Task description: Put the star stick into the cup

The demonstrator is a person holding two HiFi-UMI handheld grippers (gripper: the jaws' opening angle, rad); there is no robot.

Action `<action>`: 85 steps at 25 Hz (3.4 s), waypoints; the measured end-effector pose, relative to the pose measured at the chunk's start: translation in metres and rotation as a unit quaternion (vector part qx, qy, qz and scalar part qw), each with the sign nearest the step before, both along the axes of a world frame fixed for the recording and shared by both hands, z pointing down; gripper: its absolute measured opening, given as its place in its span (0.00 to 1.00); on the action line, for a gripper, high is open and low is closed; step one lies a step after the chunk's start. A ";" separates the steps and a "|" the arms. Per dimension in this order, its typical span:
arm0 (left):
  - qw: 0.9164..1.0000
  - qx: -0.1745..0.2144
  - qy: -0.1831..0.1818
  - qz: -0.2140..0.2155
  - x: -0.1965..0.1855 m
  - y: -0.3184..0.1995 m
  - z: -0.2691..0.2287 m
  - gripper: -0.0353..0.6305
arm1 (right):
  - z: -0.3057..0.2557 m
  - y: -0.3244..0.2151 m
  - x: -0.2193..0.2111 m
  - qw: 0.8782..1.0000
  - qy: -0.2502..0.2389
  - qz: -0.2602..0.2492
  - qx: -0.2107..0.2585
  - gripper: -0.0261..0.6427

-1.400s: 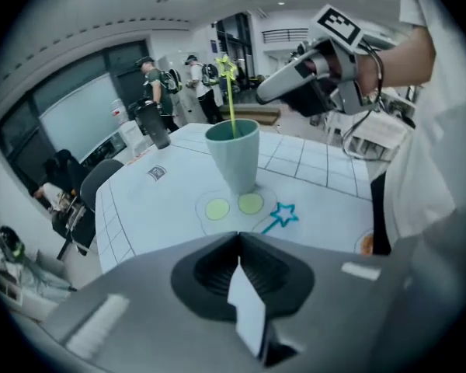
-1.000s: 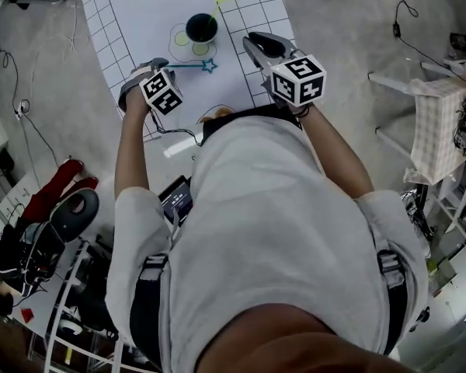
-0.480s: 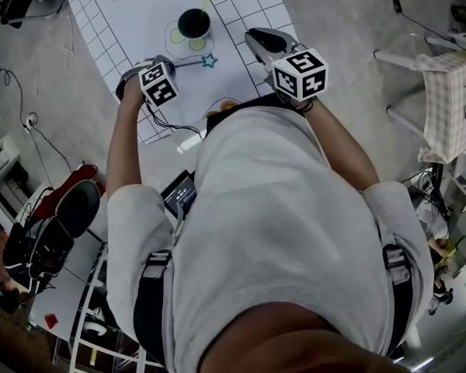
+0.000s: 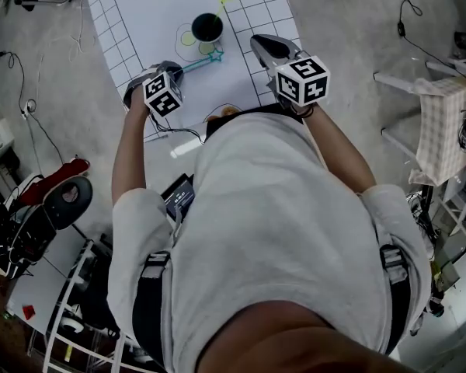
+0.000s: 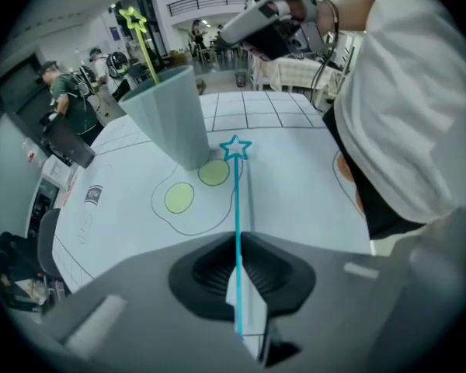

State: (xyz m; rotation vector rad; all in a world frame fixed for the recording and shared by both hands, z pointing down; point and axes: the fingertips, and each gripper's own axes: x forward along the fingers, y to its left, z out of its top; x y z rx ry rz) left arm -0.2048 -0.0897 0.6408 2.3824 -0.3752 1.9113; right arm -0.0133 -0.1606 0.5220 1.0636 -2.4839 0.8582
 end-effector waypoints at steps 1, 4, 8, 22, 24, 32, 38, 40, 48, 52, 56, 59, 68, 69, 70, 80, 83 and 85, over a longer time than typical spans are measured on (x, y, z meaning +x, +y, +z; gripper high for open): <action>1.000 0.007 0.013 -0.010 0.003 0.001 -0.006 0.08 | -0.001 -0.001 0.000 1.000 0.000 -0.002 0.000 0.06; 0.998 0.038 0.043 -0.019 0.011 0.002 -0.028 0.08 | -0.002 -0.004 0.001 1.000 0.001 -0.007 0.001 0.06; 0.993 0.079 0.084 -0.030 0.025 0.003 -0.062 0.08 | -0.003 -0.007 0.003 1.000 0.004 -0.012 0.004 0.06; 0.806 0.280 0.428 -0.298 0.039 -0.089 -0.230 0.08 | -0.014 -0.008 0.014 1.000 0.014 -0.010 0.017 0.05; 0.754 0.286 0.483 -0.342 0.037 -0.104 -0.245 0.08 | -0.015 -0.007 0.018 1.000 0.016 -0.006 0.018 0.05; 0.643 0.253 0.563 -0.453 0.039 -0.137 -0.238 0.08 | -0.017 -0.005 0.032 1.000 0.014 0.011 0.019 0.05; 0.652 0.239 0.538 -0.478 0.046 -0.127 -0.210 0.08 | -0.015 -0.002 0.037 1.000 0.009 0.016 0.013 0.05; 0.654 0.234 0.531 -0.484 0.046 -0.123 -0.203 0.08 | -0.012 -0.001 0.038 1.000 0.009 0.016 0.009 0.05; 0.663 0.207 0.493 -0.524 0.052 -0.107 -0.170 0.08 | -0.004 0.000 0.026 1.000 0.002 -0.013 -0.003 0.05; 0.659 0.187 0.482 -0.547 0.059 -0.099 -0.157 0.08 | -0.004 -0.003 0.014 0.999 0.001 -0.043 0.000 0.05; 0.653 0.171 0.470 -0.569 0.067 -0.093 -0.149 0.08 | -0.004 -0.006 0.003 0.997 0.003 -0.079 0.010 0.05; 0.648 0.163 0.460 -0.585 0.072 -0.090 -0.145 0.08 | -0.004 -0.008 -0.007 0.994 -0.005 -0.107 0.010 0.05; 0.641 0.176 0.384 -0.641 0.072 -0.081 -0.124 0.19 | 0.007 -0.006 -0.027 0.977 -0.015 -0.213 0.025 0.05; 0.635 0.179 0.381 -0.647 0.071 -0.079 -0.123 0.21 | 0.008 -0.004 -0.029 0.974 -0.014 -0.223 0.027 0.05; 0.631 0.181 0.379 -0.653 0.070 -0.076 -0.123 0.21 | 0.009 -0.002 -0.032 0.973 -0.015 -0.230 0.026 0.05; 0.606 0.209 0.383 -0.665 0.083 -0.016 -0.128 0.17 | -0.013 0.026 -0.050 0.963 -0.006 -0.253 0.092 0.04; 0.602 0.254 0.381 -0.654 0.092 0.022 -0.143 0.06 | -0.032 0.055 -0.049 0.959 -0.001 -0.249 0.138 0.04; 0.603 0.290 0.382 -0.637 0.096 0.045 -0.160 0.06 | -0.051 0.077 -0.046 0.955 -0.005 -0.241 0.173 0.04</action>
